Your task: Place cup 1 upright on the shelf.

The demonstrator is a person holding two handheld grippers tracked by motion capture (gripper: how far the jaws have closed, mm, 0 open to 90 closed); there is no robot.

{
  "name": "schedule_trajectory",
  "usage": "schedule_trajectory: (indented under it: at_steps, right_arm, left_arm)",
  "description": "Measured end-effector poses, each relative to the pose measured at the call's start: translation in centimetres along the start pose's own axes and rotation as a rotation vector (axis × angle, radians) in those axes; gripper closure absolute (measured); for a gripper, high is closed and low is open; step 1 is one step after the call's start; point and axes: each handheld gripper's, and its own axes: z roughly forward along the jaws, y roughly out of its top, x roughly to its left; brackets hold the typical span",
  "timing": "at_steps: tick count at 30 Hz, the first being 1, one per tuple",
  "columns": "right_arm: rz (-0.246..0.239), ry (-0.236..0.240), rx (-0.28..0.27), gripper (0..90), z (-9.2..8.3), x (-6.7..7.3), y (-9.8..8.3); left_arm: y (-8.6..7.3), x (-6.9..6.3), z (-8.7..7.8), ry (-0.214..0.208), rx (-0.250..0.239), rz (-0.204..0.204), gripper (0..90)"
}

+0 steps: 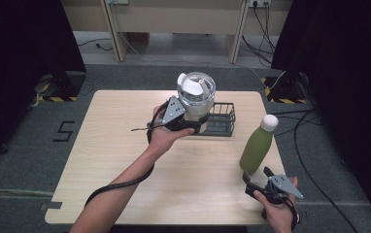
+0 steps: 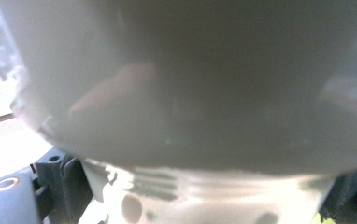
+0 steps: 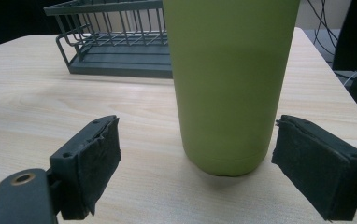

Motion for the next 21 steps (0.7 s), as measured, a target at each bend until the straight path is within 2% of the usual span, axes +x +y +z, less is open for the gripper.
schedule_trajectory:
  at_steps: [21]
  right_arm:
    - [0.001,0.005,0.002,14.7,0.0,0.1,0.0]
  left_arm:
    - [0.4,1.3,1.2,0.039,0.005,-0.005,9.9]
